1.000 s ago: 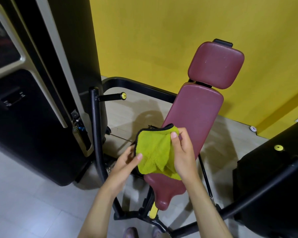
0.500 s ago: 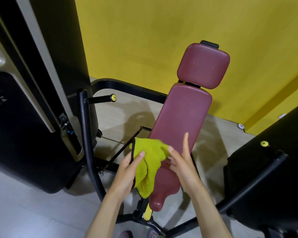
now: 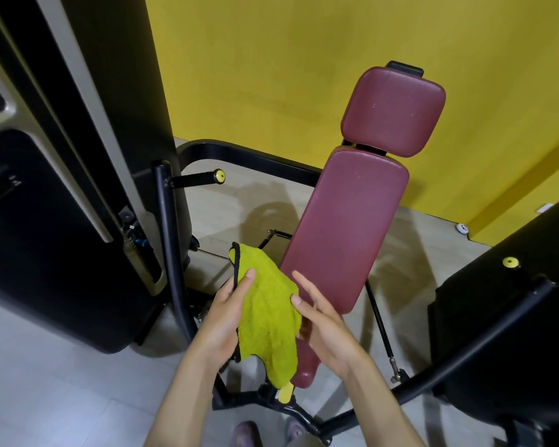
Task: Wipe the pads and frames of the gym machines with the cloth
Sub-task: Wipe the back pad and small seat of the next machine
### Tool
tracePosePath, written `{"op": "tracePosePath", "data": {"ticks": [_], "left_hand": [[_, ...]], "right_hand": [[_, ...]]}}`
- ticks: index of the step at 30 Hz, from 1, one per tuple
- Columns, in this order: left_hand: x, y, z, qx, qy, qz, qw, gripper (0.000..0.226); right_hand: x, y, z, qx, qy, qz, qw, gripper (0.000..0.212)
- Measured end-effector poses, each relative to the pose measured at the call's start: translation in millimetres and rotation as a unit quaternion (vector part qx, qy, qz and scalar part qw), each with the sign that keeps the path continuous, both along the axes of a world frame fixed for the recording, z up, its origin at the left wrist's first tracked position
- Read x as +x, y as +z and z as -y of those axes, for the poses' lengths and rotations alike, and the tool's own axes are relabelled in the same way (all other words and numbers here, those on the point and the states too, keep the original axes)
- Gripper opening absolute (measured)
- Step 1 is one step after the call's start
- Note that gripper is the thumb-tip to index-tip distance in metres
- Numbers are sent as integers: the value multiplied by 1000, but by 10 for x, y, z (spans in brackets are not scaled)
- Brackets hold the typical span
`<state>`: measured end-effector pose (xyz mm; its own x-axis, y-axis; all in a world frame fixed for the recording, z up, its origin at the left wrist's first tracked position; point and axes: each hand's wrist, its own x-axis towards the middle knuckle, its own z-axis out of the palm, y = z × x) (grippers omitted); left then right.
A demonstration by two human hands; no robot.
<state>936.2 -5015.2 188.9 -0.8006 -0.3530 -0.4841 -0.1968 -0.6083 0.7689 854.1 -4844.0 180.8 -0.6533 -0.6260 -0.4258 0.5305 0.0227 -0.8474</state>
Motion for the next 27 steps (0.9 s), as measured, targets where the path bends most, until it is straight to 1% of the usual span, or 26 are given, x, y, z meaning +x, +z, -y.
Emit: {"op": "tracePosePath", "data": {"ticks": [2, 5, 8, 10, 12, 14, 15, 16, 18, 19, 20, 21, 22, 23, 24, 25, 26, 27], "left_hand": [[17, -67, 58, -32, -25, -5, 999, 56], [41, -113, 114, -75, -59, -4, 995, 36], [38, -204, 124, -186, -45, 35, 981, 28], [22, -296, 127, -247, -29, 55, 967, 33], [-18, -370, 139, -251, 7, 81, 964, 35], [-77, -368, 143, -234, 49, 96, 966, 37], [-104, -356, 140, -230, 45, 78, 969, 36], [-124, -325, 140, -241, 23, 50, 969, 31], [-150, -238, 135, -270, -55, -10, 961, 18], [-158, -222, 140, -273, -95, -39, 957, 19], [-162, -192, 143, -272, -139, -63, 950, 28], [-176, -191, 147, -277, -182, -72, 941, 40], [-202, -209, 147, -286, -220, -73, 930, 51], [-243, -226, 139, -307, -247, -69, 917, 57], [-297, -244, 121, -341, -254, -62, 903, 57], [-356, -273, 99, -391, -249, -53, 885, 52], [-415, -283, 68, -448, -237, -50, 861, 44], [-474, -281, 35, -500, -217, -49, 837, 35]], "right_hand": [[-5, -32, -7, 18, -58, -40, 997, 55], [-37, -106, -14, 15, -147, -89, 985, 51], [-32, -157, 17, 3, -183, -138, 973, 43], [-38, -125, 26, 21, -181, -192, 964, 31], [-68, -84, -11, 43, -158, -249, 954, 23], [-101, -83, -88, 70, -136, -280, 948, 25], [-115, -83, -136, 78, -127, -283, 948, 30], [-128, -84, -187, 84, -113, -281, 949, 37], [-165, -86, -294, 106, -77, -277, 952, 50], [-185, -83, -347, 124, -63, -282, 949, 54], [-205, -76, -394, 148, -56, -298, 941, 55], [-226, -68, -434, 181, -58, -326, 926, 53], [-248, -54, -465, 215, -69, -367, 902, 48], [-283, -51, -494, 249, -84, -414, 871, 40], [-321, -56, -522, 276, -97, -459, 838, 31], [-353, -52, -544, 295, -106, -493, 812, 24], [-392, -51, -566, 307, -109, -511, 796, 20], [-424, -39, -583, 313, -112, -515, 790, 17]]}}
